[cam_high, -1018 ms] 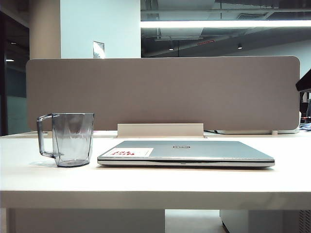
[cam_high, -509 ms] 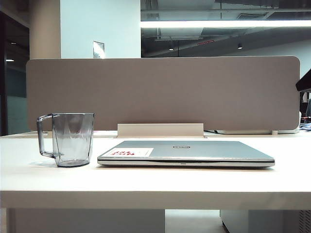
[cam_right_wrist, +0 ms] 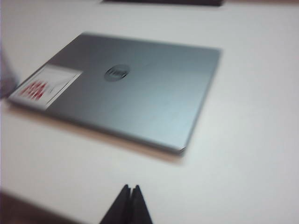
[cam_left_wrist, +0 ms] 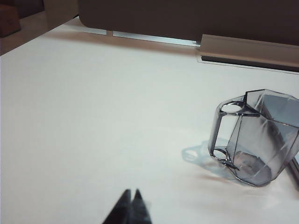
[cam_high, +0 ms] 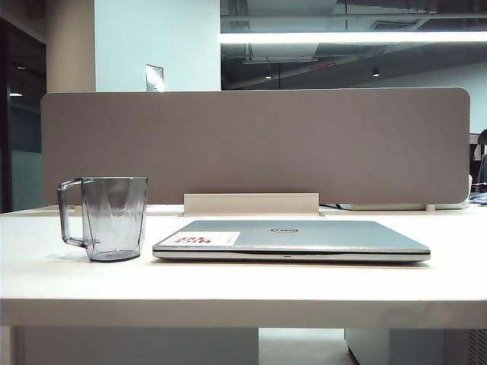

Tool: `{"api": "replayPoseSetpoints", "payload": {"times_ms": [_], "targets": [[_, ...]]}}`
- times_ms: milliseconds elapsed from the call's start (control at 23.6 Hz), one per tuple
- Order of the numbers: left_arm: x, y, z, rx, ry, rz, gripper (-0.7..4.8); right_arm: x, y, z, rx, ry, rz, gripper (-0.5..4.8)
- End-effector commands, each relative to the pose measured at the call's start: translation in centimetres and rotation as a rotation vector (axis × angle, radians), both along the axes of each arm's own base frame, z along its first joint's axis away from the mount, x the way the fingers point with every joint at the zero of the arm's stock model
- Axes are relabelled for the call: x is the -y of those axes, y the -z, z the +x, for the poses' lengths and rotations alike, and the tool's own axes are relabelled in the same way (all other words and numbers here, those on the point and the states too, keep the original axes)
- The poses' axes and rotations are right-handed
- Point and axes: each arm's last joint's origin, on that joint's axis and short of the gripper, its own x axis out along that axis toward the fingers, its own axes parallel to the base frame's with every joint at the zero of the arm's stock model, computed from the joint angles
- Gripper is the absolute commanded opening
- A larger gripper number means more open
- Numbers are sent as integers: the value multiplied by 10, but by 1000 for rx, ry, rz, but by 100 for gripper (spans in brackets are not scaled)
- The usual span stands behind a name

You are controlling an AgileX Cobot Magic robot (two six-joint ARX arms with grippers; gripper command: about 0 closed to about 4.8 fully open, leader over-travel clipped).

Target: Pick up the water cup and place it on the left side of the laptop.

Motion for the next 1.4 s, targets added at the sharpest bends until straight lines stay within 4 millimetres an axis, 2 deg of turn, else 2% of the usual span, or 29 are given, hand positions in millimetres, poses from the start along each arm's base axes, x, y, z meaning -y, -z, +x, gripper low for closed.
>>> {"api": "replayPoseSetpoints", "payload": {"times_ms": [42, 254, 382, 594, 1018, 1399], "targets": [[0, -1, 0, 8, 3, -3, -6, 9, -4, 1, 106, 81, 48, -8], [0, -2, 0, 8, 3, -3, -6, 24, 11, -6, 245, 214, 90, -8], [0, -2, 0, 8, 3, -3, -6, 30, 26, -6, 255, 270, 95, -8], [0, -1, 0, 8, 3, -3, -6, 32, 40, -5, 263, 288, 96, -8], [0, -1, 0, 8, 3, -3, -6, 34, 41, -9, 292, 312, 86, -8], [0, -1, 0, 8, 3, -3, -6, 34, 45, -9, 268, 288, -46, -8]]}}
